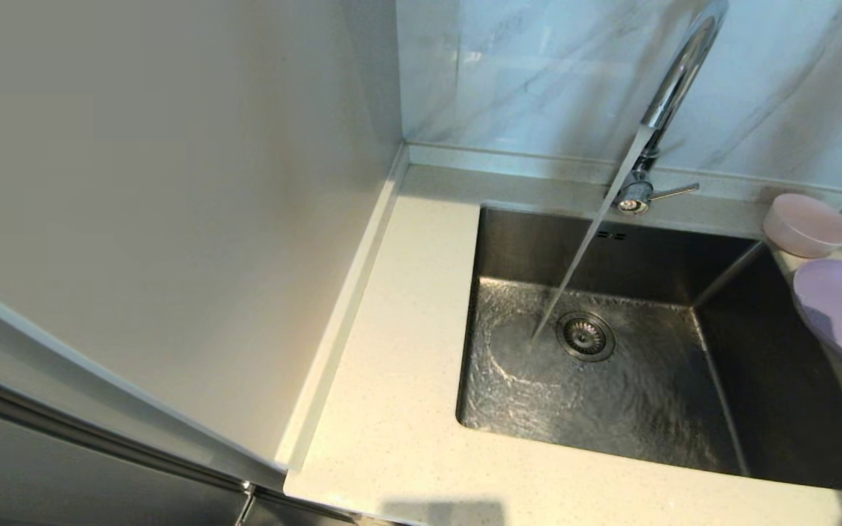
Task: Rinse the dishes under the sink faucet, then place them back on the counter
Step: Place the bowl on the table
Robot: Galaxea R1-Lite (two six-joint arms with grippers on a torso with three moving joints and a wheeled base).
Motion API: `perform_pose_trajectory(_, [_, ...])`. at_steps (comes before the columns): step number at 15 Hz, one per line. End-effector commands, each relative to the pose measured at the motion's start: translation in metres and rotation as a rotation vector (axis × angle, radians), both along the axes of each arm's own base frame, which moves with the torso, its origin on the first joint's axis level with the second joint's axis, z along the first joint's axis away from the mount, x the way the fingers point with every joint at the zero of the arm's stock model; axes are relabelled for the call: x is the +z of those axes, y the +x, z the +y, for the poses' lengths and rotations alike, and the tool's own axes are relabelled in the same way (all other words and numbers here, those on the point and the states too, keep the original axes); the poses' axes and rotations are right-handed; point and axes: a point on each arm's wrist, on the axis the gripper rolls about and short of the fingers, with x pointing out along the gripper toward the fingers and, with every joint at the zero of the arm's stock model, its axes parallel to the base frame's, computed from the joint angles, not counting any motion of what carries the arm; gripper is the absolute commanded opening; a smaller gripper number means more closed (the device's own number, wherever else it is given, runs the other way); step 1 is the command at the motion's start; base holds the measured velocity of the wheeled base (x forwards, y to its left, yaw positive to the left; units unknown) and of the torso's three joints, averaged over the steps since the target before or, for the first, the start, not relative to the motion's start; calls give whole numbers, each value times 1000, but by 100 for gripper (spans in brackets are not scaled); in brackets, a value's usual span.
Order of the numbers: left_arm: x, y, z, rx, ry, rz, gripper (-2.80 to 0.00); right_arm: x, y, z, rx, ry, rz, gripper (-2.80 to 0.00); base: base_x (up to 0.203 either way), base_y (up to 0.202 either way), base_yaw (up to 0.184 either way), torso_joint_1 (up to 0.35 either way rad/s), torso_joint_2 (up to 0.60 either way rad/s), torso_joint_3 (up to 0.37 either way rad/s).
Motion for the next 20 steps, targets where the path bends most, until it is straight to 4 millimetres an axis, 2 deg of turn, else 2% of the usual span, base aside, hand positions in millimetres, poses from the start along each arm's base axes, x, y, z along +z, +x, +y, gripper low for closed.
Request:
perform_pose_trajectory(1, [0,0,0,1,0,0,-280,-18,-43,11,306,-429,75,-280,0,0,0,0,0,0])
perform_pose_trajectory(3, [0,0,0,1,0,0,-280,-37,-59,12,357,-502,125,-280,0,0,0,0,0,0])
perform_pose_trajectory(6, [0,0,0,1,0,0,-280,-76,-80,18,443,-522,233,-280,0,0,0,0,0,0])
perform_pose_trajectory(8, [0,0,0,1,0,0,-280,-94,-85,20,469,-507,281,-280,0,0,0,0,0,0])
perform_pose_trajectory(12, [0,0,0,1,0,0,-280,-115,-70,5,420,-454,350,-280,0,0,0,0,0,0])
perform_pose_trajectory(15, [0,0,0,0,0,0,-280,-140,-53,-9,372,-483,324,-280,0,0,0,0,0,0])
perform_pose_trajectory(17, [0,0,0,0,0,0,-280,-157,-49,-16,378,-522,334,-280,0,0,0,0,0,0])
perform_pose_trajectory(20, [0,0,0,1,0,0,-280,-166,-41,-31,351,-535,357,-280,0,0,0,0,0,0])
